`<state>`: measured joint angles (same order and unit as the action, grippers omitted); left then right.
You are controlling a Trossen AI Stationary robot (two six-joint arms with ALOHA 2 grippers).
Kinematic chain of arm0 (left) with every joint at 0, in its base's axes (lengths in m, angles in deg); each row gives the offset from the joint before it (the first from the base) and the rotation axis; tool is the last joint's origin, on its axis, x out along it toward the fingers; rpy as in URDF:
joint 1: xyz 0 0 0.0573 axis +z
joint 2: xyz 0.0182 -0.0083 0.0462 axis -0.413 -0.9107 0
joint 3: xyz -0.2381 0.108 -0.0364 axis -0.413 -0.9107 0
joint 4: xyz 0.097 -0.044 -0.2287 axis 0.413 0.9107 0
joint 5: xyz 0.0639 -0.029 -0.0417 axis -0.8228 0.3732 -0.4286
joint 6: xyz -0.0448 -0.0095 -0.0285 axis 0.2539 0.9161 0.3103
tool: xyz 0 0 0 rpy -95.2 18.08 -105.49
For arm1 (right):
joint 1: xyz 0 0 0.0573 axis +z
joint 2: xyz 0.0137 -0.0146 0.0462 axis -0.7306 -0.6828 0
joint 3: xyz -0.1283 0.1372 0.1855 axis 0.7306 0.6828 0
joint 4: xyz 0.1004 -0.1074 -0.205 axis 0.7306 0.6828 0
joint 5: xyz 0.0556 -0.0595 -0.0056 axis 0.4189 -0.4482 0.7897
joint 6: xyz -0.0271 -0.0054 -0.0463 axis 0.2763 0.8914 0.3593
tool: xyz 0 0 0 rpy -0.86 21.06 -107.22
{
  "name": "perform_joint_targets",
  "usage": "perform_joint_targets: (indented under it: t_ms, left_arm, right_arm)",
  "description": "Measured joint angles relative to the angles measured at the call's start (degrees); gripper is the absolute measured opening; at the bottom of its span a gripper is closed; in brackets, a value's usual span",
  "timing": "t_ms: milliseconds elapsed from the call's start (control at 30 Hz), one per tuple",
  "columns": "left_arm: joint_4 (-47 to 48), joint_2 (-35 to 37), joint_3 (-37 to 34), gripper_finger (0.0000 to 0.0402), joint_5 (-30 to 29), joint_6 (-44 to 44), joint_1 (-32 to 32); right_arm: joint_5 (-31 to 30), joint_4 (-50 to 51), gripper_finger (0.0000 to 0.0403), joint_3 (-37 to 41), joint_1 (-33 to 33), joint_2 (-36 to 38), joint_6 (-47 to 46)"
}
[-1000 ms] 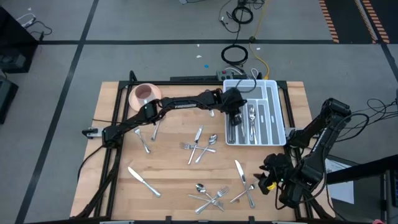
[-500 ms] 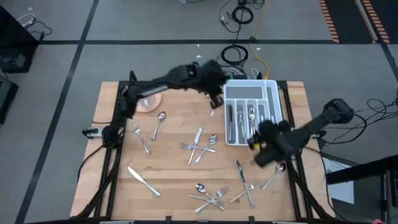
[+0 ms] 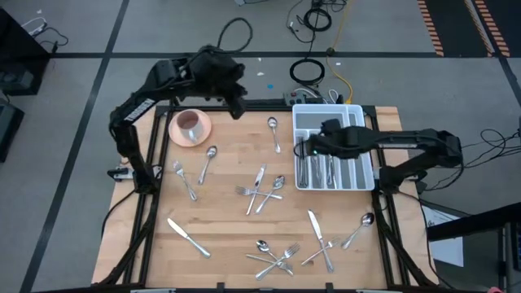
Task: Sort silverware
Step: Put the silver fork into the white cutlery tray
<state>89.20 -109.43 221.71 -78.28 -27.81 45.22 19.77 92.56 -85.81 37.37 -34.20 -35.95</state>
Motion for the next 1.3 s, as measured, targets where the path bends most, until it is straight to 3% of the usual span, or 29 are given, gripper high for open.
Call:
perform_joint_targets:
  t_ms: [100, 267, 367, 500, 633, 800, 1000, 1300]
  left_arm:
    - [3.99, 0.97, -0.01, 0.0059, -0.25, -0.18, 0.34]
    - [10.31, 1.53, -0.01, 0.0059, -1.83, -1.62, 0.78]
    - [13.02, 1.49, -0.04, 0.0059, -2.59, -1.62, 0.62]
    - [14.54, 1.51, -0.04, 0.0059, -3.25, -1.6, 0.75]
    - [14.44, 1.51, -0.05, 0.0059, -3.5, -1.64, 0.69]
    - [14.31, 1.51, -0.03, 0.0059, -5.96, -1.97, 0.86]
    - [14.28, 1.51, -0.03, 0.0059, -6.41, -1.62, 1.19]
    - [14.29, 1.51, -0.03, 0.0059, -7.02, -1.54, 1.24]
  right_arm:
    - [-0.25, -0.09, 0.0217, 0.0, -1.93, -3.04, 10.26]
    - [1.75, -0.4, 0.0217, 0.0, -3.25, -6.25, 45.82]
    - [9.73, -3.33, 0.0217, 0.71, -4.43, -5.21, 63.04]
    - [21.34, -8.89, 0.0217, 6.33, -9.47, -0.4, 77.52]
    - [25.34, -17.42, 0.0217, 13.17, -15.76, 4.73, 86.43]
    - [28.85, -26.21, 0.0217, 14.71, -18.94, 6.34, 96.25]
    - [33.08, -27.21, 0.0217, 14.78, -22.75, 1.8, 103.7]
    - [34.74, -29.41, 0.0217, 14.8, -23.8, -5.66, 110.98]
